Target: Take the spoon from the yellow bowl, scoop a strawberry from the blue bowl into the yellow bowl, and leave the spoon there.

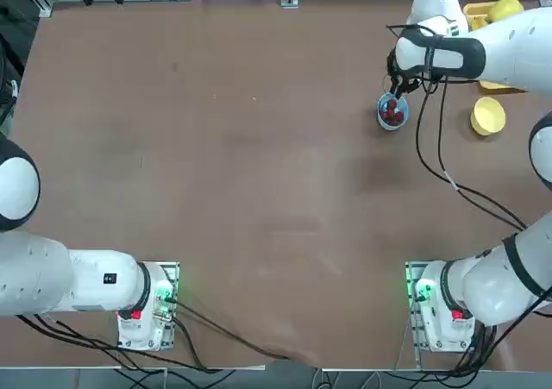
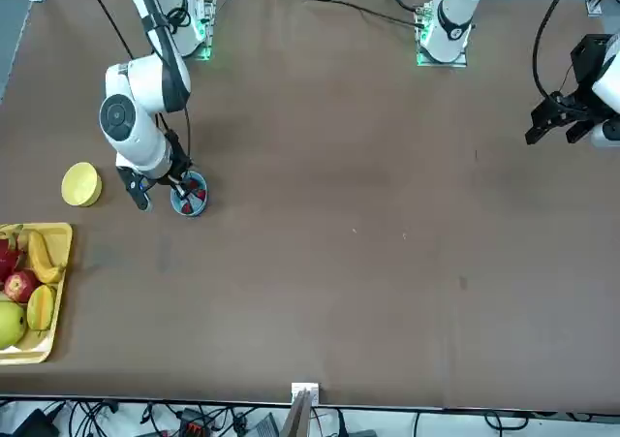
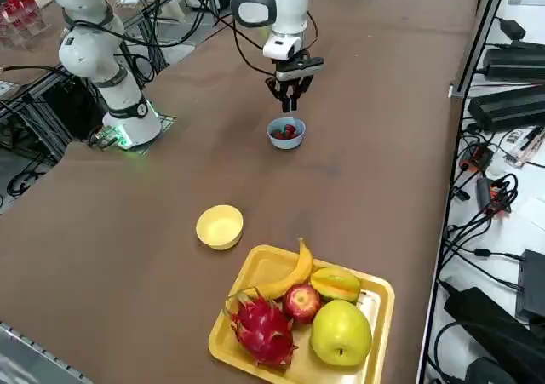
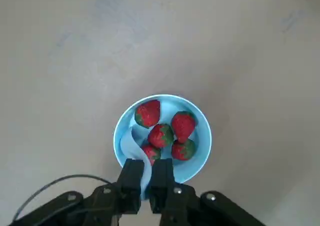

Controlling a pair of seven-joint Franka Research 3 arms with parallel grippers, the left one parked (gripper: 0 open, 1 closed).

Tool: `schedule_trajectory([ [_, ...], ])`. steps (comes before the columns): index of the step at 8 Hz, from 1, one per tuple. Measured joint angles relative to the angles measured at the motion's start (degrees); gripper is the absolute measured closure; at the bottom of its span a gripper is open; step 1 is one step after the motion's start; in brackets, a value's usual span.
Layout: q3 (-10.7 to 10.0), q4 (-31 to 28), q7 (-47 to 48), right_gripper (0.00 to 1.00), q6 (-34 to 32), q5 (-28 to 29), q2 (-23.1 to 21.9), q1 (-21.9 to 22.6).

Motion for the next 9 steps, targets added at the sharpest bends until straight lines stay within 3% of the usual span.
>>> schedule_trajectory([
  [9, 0.0, 1.0, 0.0, 0.89, -4.3, -7.0, 0.5, 2.7],
])
